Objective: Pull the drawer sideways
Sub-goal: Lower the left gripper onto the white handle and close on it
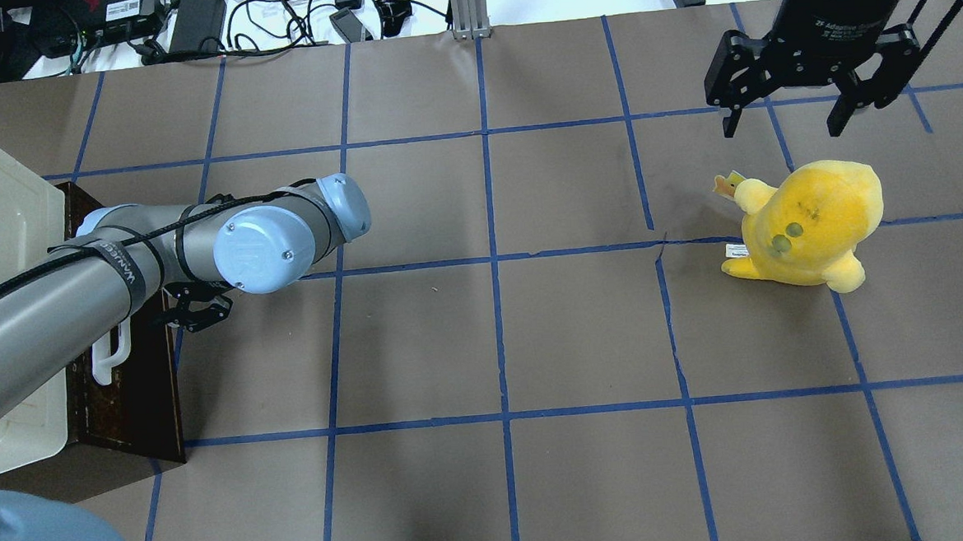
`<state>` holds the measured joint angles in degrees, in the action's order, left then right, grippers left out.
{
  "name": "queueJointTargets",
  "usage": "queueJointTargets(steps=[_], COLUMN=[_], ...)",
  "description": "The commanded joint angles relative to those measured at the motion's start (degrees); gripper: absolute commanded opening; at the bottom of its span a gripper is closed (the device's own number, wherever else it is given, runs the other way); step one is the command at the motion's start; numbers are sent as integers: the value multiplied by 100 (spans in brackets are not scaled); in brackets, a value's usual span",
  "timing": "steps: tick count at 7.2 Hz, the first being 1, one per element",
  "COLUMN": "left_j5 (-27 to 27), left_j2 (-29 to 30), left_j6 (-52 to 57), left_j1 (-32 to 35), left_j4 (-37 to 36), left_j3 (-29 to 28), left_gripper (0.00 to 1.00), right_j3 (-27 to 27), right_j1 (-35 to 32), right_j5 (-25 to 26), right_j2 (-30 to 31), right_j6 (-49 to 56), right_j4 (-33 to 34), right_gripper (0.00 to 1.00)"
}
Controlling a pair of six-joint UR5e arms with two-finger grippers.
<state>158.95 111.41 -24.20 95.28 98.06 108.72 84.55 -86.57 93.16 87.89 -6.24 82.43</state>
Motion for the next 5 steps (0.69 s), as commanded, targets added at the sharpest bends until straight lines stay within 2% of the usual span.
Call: queueJointTargets(steps=[1,3,4,5], left_j5=[-13,-4,-4,4], left_j2=[90,170,179,196], left_j6=[-748,-893,-885,-876], left_j1=[-62,-62,-62,-62], left_j4=[2,2,2,2], left_j3=[9,0,0,0], left_gripper=[91,91,79,58], right_j3=[0,0,0,0], right_j1=[0,0,0,0], right_j5=[0,0,0,0], right_j2=[0,0,0,0], right_j6=[0,0,0,0], right_j4=[2,2,2,2], right_gripper=[100,100,100,100])
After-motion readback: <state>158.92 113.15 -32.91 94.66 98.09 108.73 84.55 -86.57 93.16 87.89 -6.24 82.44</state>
